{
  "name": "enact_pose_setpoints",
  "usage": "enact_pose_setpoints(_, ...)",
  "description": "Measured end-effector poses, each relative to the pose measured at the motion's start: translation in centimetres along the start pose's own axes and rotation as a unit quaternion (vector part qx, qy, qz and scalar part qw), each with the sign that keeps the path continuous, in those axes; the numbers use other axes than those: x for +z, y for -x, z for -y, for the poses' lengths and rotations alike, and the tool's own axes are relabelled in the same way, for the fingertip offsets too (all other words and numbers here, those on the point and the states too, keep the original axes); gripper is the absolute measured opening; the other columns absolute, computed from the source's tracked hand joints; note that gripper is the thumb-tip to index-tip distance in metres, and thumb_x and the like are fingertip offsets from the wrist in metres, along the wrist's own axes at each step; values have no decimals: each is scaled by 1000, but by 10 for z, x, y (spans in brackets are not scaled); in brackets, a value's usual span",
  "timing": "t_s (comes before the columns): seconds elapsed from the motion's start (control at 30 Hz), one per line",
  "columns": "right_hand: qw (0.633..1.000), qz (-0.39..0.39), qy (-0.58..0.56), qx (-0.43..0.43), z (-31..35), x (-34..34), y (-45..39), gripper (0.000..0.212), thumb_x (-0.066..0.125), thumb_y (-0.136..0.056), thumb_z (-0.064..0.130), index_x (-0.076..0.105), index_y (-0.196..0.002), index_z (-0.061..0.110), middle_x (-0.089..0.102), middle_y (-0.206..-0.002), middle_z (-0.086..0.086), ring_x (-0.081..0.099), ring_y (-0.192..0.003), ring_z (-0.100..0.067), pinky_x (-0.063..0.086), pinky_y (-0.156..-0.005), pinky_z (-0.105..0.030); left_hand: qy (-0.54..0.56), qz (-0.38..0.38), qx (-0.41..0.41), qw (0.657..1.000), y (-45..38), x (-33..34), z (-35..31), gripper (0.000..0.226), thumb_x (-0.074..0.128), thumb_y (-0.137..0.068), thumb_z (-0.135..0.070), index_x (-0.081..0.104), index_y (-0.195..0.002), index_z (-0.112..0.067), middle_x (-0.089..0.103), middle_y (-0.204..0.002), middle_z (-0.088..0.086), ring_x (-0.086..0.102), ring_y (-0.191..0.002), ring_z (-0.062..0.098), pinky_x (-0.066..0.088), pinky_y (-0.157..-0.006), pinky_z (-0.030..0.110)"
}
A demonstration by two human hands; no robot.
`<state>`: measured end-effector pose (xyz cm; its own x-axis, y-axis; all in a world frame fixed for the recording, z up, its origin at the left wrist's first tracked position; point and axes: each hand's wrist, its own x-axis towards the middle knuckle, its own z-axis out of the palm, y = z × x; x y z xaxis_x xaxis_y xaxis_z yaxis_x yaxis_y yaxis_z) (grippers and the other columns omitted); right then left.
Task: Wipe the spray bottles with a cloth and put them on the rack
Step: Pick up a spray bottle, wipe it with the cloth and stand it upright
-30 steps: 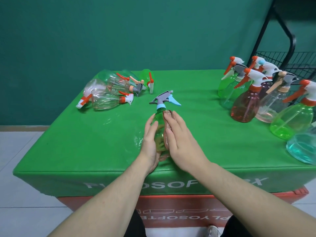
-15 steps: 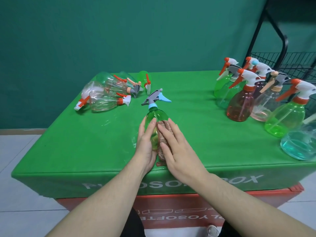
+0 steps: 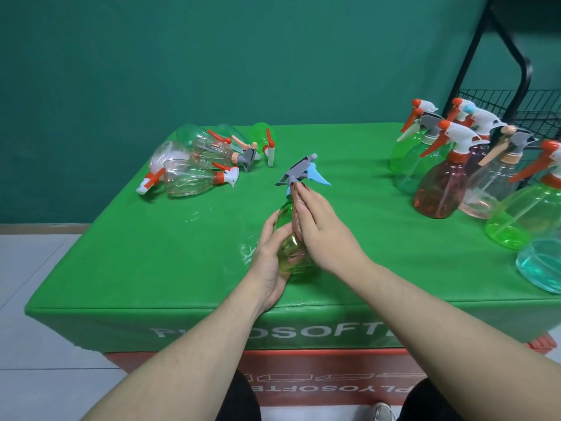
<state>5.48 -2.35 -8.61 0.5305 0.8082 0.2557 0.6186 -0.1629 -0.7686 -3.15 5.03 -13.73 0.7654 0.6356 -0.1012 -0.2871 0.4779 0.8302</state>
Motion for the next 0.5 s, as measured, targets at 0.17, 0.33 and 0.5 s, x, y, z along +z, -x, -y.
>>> enact_pose_setpoints(0.17,997,12,-29,77,7,-8,-15,47,32,-109,39,35,-156,36,38,-161,8,36,-146,-12,27,-112,-24,-12,-6,-6,1000,-4,-4,1,81,70,-76,-34,44,-152,-26,76,-113,9,73,-87,22,58,-72,37)
enact_pose_setpoints(0.33,997,-6,-34,72,10,-2,-15,45,36,-108,39,42,-152,36,44,-157,11,41,-143,-11,30,-112,-25,-25,-34,7,999,-5,-3,4,63,63,-92,-32,44,-151,-22,75,-110,8,72,-83,20,58,-68,34)
enact_pose_setpoints(0.5,998,-15,-35,44,0,6,0,45,32,-109,36,42,-152,29,43,-157,8,36,-142,-4,27,-119,-28,-33,-49,15,998,-5,-2,5,43,52,-104,-23,48,-146,-20,72,-109,10,71,-79,21,57,-62,33)
